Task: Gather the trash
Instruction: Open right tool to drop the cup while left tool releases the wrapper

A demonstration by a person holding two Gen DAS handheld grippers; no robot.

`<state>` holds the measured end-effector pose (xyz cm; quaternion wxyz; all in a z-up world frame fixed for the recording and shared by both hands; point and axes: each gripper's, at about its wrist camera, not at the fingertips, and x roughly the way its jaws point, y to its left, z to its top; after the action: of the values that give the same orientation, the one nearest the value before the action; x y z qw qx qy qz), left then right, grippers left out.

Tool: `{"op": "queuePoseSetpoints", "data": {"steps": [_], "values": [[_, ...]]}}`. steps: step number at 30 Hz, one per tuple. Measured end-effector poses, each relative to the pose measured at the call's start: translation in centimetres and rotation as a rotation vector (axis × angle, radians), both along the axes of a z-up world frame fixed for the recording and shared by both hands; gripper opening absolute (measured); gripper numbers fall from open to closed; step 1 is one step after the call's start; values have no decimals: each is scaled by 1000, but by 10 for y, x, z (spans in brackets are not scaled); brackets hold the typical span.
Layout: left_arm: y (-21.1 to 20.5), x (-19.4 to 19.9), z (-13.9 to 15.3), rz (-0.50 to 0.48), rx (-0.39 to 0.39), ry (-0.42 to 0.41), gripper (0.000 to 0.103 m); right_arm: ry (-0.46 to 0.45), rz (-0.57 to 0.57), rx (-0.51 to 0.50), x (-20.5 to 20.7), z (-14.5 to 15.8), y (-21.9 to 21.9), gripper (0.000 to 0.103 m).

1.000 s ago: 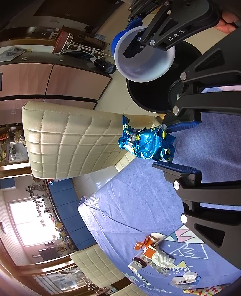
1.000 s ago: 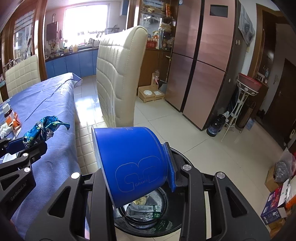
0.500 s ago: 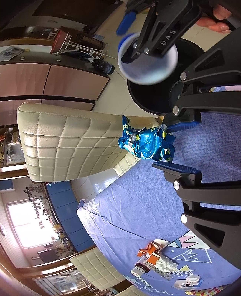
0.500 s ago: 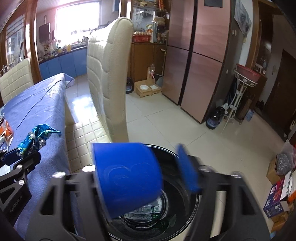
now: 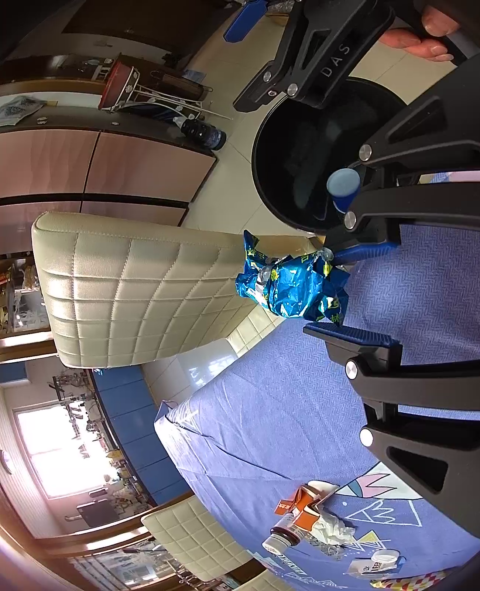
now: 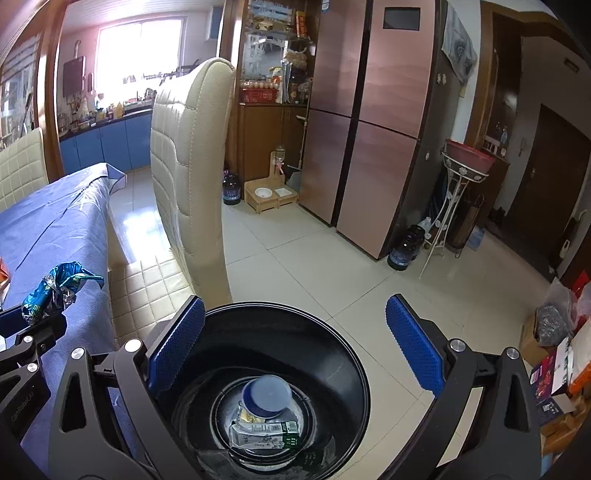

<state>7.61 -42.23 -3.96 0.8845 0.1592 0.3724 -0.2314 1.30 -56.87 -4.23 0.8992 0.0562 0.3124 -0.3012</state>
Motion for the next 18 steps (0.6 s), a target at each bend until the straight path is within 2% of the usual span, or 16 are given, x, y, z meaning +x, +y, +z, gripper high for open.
{"op": "queuePoseSetpoints", "data": {"steps": [18], "values": [[-43, -21, 0, -111, -4, 17, 31, -9, -90, 52, -25, -11, -39, 99]]}}
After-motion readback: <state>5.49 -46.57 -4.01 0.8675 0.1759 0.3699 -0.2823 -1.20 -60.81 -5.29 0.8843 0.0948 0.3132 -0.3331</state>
